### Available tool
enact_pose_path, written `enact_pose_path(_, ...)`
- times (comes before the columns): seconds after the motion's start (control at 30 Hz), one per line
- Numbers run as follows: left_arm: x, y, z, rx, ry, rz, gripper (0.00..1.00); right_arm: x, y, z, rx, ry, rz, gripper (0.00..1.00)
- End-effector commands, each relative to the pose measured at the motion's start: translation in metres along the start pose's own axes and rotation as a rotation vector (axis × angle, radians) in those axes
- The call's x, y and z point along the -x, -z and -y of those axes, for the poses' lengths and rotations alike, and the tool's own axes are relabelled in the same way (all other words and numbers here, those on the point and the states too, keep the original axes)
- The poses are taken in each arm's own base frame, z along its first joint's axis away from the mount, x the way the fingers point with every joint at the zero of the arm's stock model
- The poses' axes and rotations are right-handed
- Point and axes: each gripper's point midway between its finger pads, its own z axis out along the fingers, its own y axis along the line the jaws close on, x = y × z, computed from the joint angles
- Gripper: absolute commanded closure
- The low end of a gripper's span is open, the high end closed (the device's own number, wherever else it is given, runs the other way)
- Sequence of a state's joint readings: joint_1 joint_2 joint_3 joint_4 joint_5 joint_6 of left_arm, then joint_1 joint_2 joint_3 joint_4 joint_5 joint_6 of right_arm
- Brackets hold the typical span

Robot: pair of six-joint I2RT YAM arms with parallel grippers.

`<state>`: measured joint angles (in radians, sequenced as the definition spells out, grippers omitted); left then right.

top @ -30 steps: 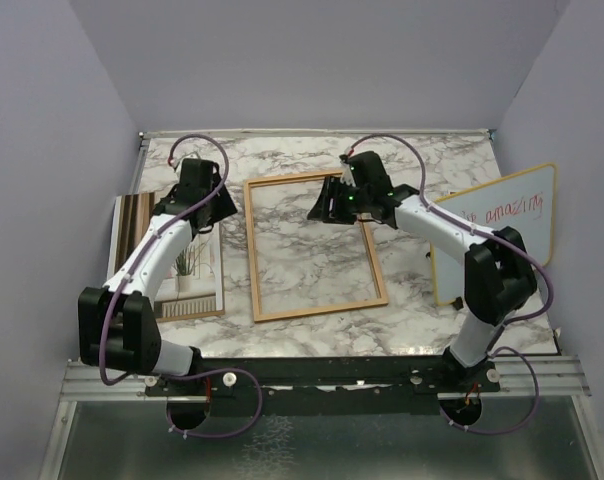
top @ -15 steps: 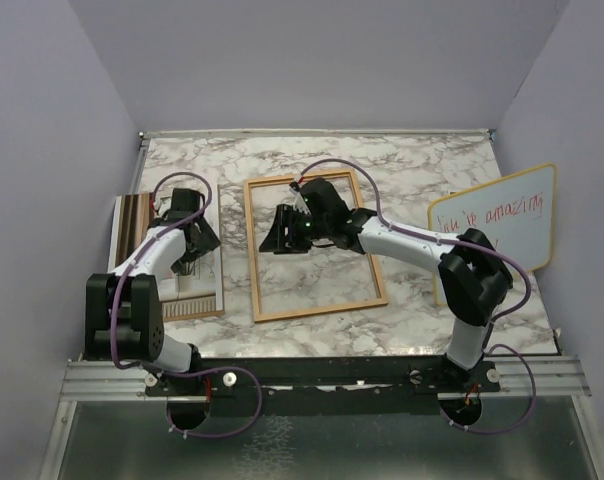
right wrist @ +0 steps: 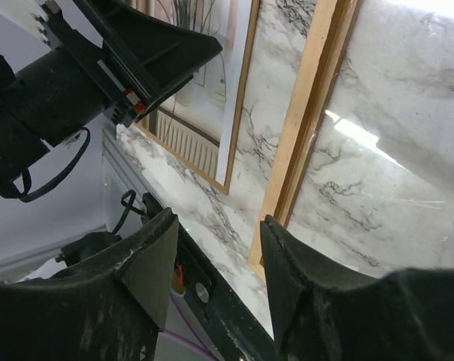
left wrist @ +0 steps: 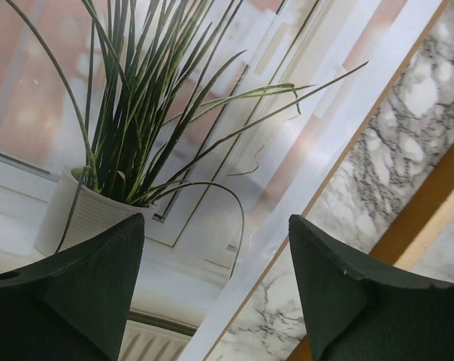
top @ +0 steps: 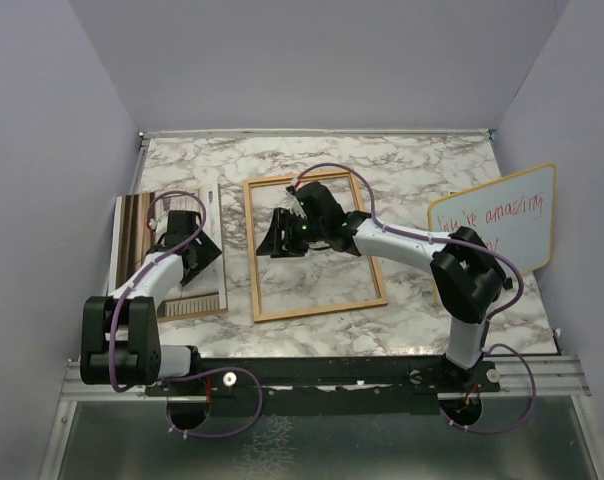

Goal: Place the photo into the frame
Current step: Pick up the photo at the center of the board.

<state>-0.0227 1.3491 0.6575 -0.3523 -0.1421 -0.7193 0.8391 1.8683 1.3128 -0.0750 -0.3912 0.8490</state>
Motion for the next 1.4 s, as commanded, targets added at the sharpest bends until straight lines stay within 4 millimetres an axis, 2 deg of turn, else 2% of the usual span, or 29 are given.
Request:
enact_pose_path(0.0,-0.062,0.004,0.013,-0.126,0.125,-0.237,0.23,-0.018,-0.01,0.003,0.006,-0.018,-0.046,0.49)
enact_pose_path(0.17,-0.057,0.016,0.026,-0.184,0.179,-0.232,0.25,-0.032,-0.024,0.003,-0.012,-0.037,-0.073,0.62)
enact_pose_path(0.3,-0.048,0.02,0.026,-0.174,0.156,-0.206,0.26,-0.047,-0.04,0.009,-0.035,-0.049,-0.102,0.64)
enact_pose_path(0.53,0.005,0.042,0.026,-0.109,-0.004,-0.045,0.26,-0.072,-0.067,0.003,-0.062,-0.01,-0.161,0.6)
enact_pose_path(0.67,0.021,0.052,0.022,-0.08,-0.034,0.014,0.25,-0.08,-0.078,0.005,-0.107,0.0,-0.159,0.6)
enact_pose_path(0.87,0.009,0.04,0.004,-0.009,-0.026,-0.006,0.24,-0.089,-0.094,0.024,-0.241,-0.019,-0.165,0.52)
enact_pose_path(1.1,0.003,0.027,-0.007,0.036,-0.025,-0.001,0.23,-0.095,-0.105,0.039,-0.292,-0.049,-0.177,0.46)
enact_pose_path(1.2,-0.001,0.021,-0.014,0.058,-0.03,-0.004,0.23,-0.095,-0.107,0.041,-0.3,-0.053,-0.179,0.46)
enact_pose_path(1.37,-0.011,0.013,-0.017,0.067,-0.024,-0.032,0.25,-0.1,-0.11,0.033,-0.25,-0.063,-0.21,0.46)
